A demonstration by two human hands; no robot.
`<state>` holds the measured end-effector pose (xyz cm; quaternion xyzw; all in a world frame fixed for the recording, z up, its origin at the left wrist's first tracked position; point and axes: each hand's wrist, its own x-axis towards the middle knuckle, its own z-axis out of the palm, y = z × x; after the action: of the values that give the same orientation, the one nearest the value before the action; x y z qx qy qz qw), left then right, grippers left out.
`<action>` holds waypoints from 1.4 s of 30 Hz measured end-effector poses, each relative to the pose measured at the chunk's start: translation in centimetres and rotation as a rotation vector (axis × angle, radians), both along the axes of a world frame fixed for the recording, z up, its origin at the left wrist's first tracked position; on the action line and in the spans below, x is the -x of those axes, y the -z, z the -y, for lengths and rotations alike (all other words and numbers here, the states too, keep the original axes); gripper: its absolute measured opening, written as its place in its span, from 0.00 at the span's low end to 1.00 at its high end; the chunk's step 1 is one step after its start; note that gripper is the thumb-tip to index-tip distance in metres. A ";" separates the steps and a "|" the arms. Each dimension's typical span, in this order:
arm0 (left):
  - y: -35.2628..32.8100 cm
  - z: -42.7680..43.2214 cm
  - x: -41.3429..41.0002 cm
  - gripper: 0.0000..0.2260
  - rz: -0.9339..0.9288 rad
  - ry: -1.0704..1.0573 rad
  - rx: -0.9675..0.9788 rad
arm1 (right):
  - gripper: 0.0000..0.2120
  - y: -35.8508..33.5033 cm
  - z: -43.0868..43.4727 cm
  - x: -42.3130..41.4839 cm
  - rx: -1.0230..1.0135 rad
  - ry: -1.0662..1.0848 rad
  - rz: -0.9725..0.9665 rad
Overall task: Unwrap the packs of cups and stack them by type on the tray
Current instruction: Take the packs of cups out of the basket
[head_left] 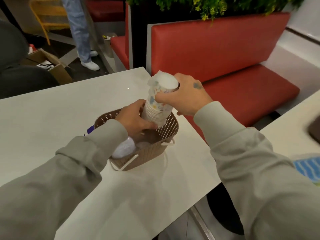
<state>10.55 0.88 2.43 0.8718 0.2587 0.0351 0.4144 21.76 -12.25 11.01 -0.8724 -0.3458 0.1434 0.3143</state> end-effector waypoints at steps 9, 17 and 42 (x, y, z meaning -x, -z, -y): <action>-3.0 7.9 -1.4 0.31 0.110 0.158 -0.085 | 0.22 -2.5 10.2 0.8 -0.097 0.165 0.033; -0.8 21.5 -0.7 0.31 0.040 0.306 -0.071 | 0.20 0.1 25.6 4.3 -0.158 0.352 -0.056; 6.5 57.2 -7.9 0.23 -0.093 0.566 0.000 | 0.24 5.2 57.5 3.7 0.177 0.899 -0.038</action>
<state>18.46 -56.35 -4.11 0.9100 0.0239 -0.1222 0.3954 18.01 -69.71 5.78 -0.9566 0.0864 0.0379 0.2757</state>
